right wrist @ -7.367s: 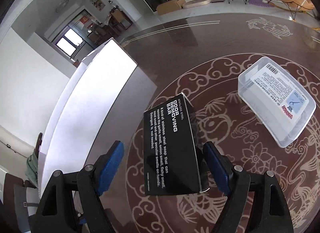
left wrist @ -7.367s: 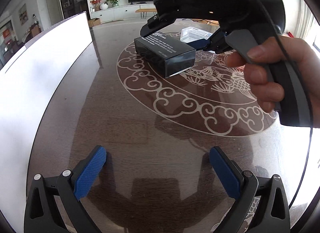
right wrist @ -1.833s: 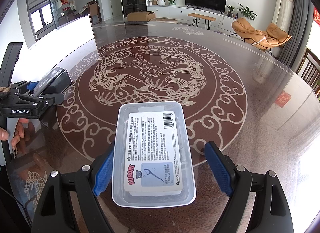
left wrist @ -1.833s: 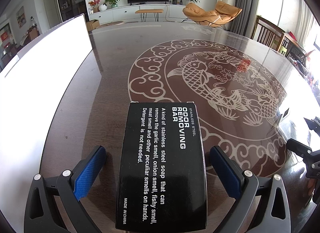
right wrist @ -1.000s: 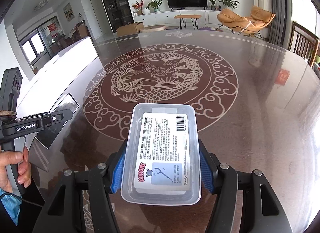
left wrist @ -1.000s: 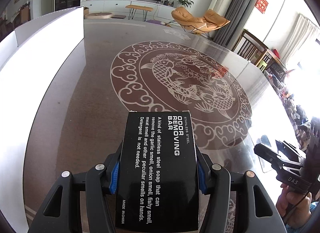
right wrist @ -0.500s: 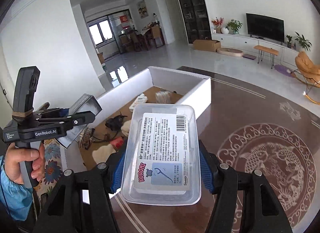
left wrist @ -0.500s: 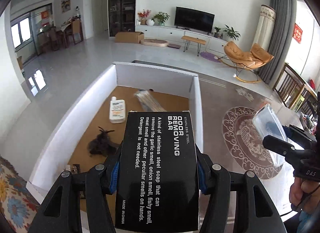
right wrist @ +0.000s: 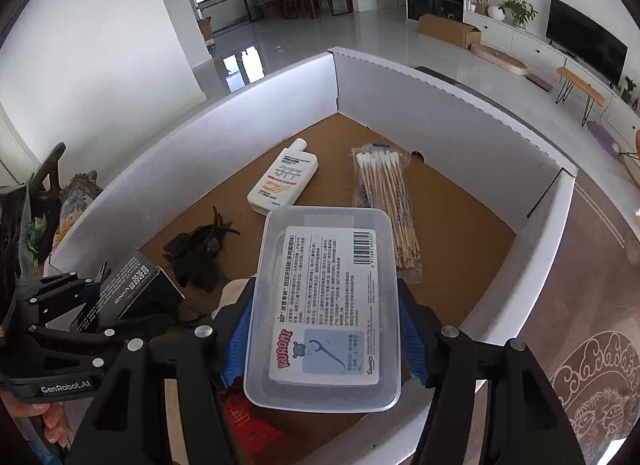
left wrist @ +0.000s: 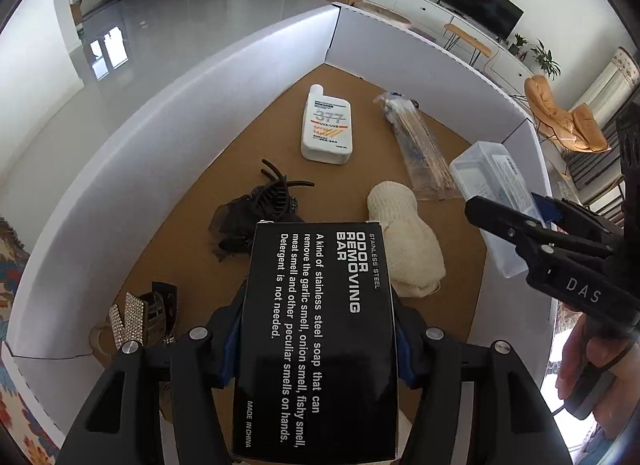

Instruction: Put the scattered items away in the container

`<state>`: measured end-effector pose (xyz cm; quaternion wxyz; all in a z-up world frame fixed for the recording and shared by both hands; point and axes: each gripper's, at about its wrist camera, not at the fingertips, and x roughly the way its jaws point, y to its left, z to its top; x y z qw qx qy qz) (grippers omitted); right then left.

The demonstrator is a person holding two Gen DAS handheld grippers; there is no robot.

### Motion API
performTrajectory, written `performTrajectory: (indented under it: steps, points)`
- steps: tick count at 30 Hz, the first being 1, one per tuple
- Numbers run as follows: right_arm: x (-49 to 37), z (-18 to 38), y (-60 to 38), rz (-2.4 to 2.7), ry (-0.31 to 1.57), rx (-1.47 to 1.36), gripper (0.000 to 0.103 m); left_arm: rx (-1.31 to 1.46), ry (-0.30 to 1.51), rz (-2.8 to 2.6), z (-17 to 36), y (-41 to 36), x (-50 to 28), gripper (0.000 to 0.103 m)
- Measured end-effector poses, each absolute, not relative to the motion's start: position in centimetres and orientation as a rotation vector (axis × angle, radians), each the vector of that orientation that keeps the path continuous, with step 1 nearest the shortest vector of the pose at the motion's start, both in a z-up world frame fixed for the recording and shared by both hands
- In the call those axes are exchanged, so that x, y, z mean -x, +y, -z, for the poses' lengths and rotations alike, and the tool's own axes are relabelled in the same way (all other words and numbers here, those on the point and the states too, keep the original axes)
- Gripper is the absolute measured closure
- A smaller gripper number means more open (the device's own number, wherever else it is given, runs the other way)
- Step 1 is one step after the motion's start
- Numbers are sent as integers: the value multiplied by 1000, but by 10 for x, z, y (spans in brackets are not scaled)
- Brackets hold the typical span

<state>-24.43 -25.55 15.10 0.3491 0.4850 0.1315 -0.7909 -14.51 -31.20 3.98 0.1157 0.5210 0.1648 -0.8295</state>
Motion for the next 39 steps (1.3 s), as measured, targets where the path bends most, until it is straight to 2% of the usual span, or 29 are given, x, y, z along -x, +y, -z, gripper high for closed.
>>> performTrajectory:
  steps: [1,4,10,12,15,19,24,32,39]
  points:
    - [245,-149,-260,2036,378,-1257,35,-1505,476,2418,-41,-312,145,41]
    - [244,-151,-260,1960,383,-1265,32,-1491,497,2390,-39,-312,144,17]
    - [218,-190,-231,2071,395,-1176,31,-1343,329,2410,-71,-290,124,16]
    - [203,-205,-210,2122,373,-1146,31,-1226,270,2424,-90,-277,106,0]
    - [185,-211,-182,2128,310,-1163,31,-1079,317,2403,-106,-262,80,0]
    - [176,-212,-173,2124,296,-1177,31,-1103,460,2398,-109,-252,67,0]
    - [169,-230,-181,2122,352,-1115,31,-1049,325,2375,-126,-237,59,0]
    - [168,-239,-193,2116,387,-1096,31,-1022,376,2394,-139,-241,58,0]
    - [167,-223,-207,2078,455,-1126,31,-1093,492,2376,-124,-255,63,0]
